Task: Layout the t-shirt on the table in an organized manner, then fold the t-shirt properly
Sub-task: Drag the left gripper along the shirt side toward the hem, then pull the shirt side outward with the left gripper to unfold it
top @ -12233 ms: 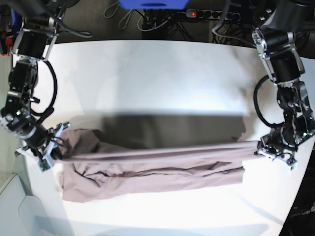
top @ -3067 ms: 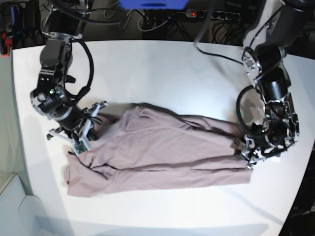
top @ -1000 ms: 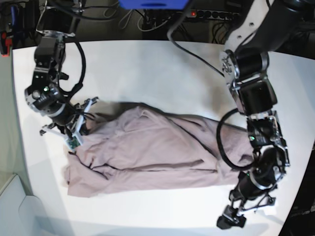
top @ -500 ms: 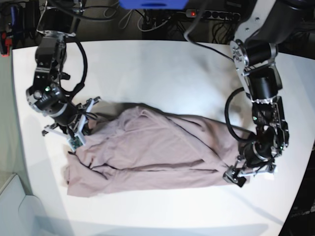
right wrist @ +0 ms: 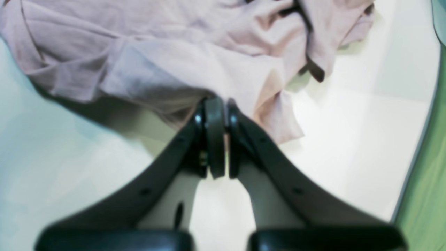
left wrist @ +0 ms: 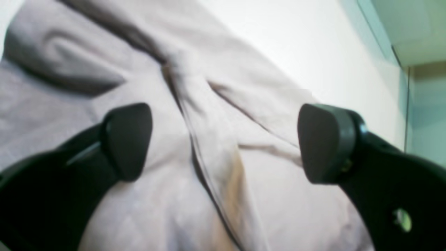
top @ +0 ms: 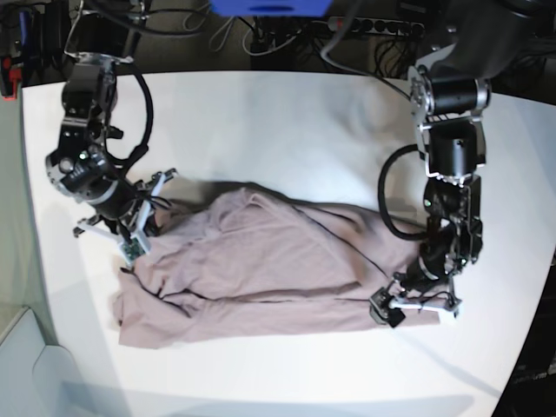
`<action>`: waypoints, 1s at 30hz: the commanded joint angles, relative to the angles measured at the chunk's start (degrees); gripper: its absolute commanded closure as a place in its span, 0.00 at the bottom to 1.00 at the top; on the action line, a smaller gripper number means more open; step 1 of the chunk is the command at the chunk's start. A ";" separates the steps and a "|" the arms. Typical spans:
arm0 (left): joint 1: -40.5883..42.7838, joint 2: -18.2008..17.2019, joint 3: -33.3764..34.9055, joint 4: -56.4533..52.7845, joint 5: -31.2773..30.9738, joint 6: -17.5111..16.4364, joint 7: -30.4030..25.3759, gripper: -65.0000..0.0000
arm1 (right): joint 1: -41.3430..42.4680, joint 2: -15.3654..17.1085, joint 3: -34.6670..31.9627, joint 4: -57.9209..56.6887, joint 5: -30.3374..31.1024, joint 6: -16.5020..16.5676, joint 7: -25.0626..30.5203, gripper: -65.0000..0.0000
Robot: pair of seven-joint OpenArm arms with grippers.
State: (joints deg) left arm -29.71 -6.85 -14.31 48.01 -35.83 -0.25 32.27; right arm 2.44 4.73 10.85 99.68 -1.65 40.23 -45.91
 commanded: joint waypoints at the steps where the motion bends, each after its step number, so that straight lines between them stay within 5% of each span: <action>1: -2.07 -0.22 0.37 0.21 -0.61 -0.76 -1.46 0.00 | 0.86 0.32 0.18 0.85 0.55 -0.23 1.21 1.00; 7: -5.23 -0.31 1.07 -4.45 -0.61 -0.94 -2.25 0.01 | 0.86 0.50 0.18 0.85 0.55 -0.23 1.21 1.00; 11: -5.76 -0.31 0.64 -4.36 -0.61 -0.85 -2.25 0.35 | 0.86 0.50 0.18 0.85 0.55 -0.23 1.21 1.00; 30: -6.46 -0.14 0.55 -5.15 -0.61 -0.23 -7.35 0.33 | 0.86 0.59 0.18 0.85 0.55 -0.23 1.21 1.00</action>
State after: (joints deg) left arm -33.98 -6.79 -13.65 42.09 -36.03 -0.19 26.09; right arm 2.33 4.78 10.85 99.68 -1.65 40.23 -45.89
